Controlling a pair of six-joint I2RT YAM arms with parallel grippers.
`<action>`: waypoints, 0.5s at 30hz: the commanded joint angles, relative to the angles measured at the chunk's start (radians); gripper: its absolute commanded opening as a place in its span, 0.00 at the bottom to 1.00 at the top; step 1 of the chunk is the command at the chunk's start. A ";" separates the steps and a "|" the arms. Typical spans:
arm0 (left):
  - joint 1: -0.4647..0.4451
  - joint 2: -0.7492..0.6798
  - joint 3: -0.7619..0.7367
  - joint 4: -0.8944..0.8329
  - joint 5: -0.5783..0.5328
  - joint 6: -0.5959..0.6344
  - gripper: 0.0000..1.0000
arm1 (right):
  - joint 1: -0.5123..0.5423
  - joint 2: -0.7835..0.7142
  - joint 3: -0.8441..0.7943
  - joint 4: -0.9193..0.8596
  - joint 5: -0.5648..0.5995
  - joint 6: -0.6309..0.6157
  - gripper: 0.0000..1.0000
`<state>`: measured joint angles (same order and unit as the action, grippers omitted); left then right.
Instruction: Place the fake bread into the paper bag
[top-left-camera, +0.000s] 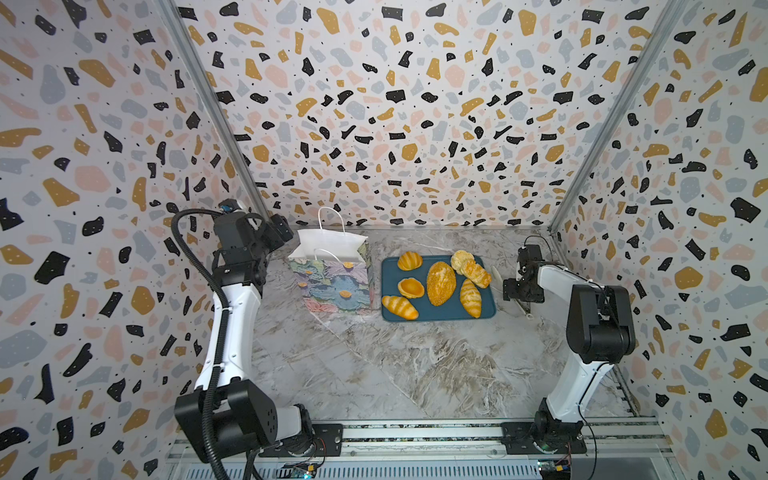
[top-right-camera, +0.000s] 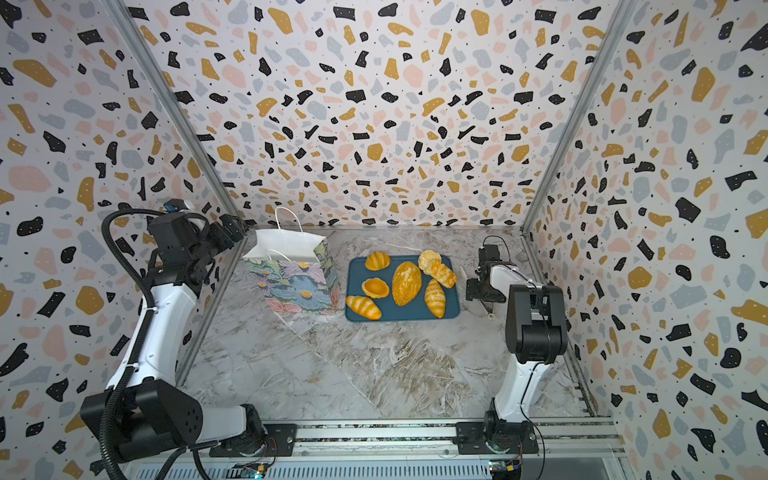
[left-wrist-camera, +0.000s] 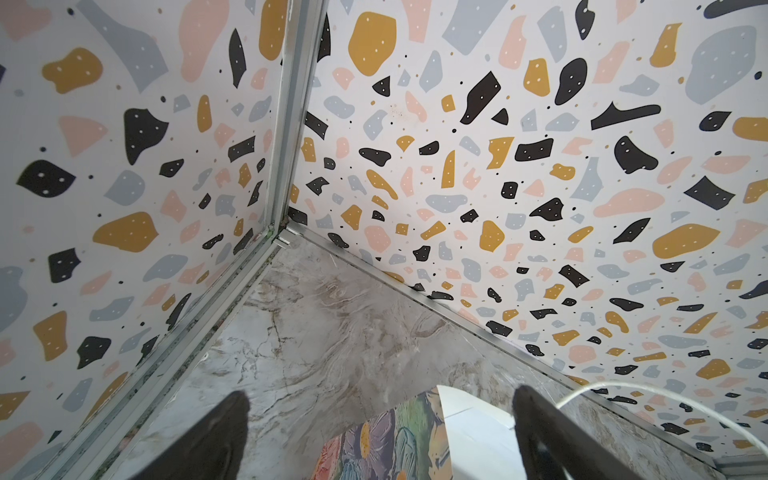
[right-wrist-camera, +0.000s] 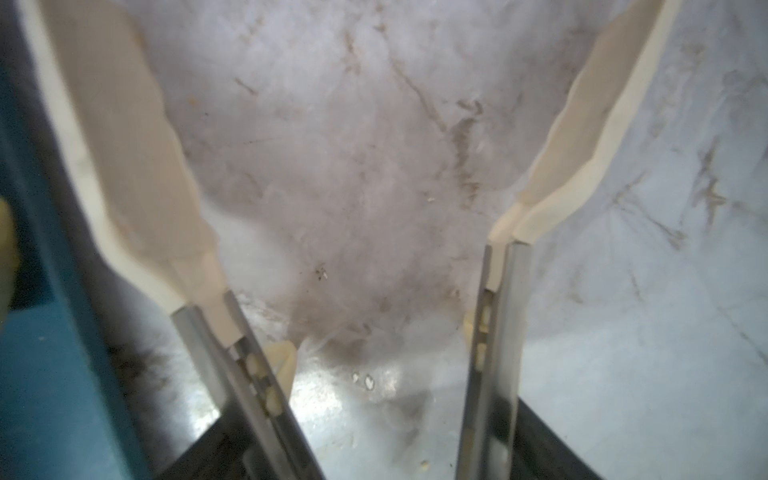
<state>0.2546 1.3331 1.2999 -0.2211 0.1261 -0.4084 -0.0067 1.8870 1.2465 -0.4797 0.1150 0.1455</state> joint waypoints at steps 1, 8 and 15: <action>0.008 -0.024 -0.016 0.046 0.009 -0.001 1.00 | -0.005 -0.025 0.015 -0.020 -0.016 0.019 0.73; 0.008 -0.037 -0.019 0.048 0.007 -0.005 1.00 | -0.005 -0.120 -0.033 -0.011 -0.037 0.038 0.62; 0.008 -0.034 -0.010 0.043 0.008 -0.007 1.00 | -0.005 -0.249 -0.071 -0.017 -0.046 0.043 0.63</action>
<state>0.2554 1.3193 1.2900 -0.2157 0.1261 -0.4088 -0.0093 1.7149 1.1748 -0.4850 0.0757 0.1768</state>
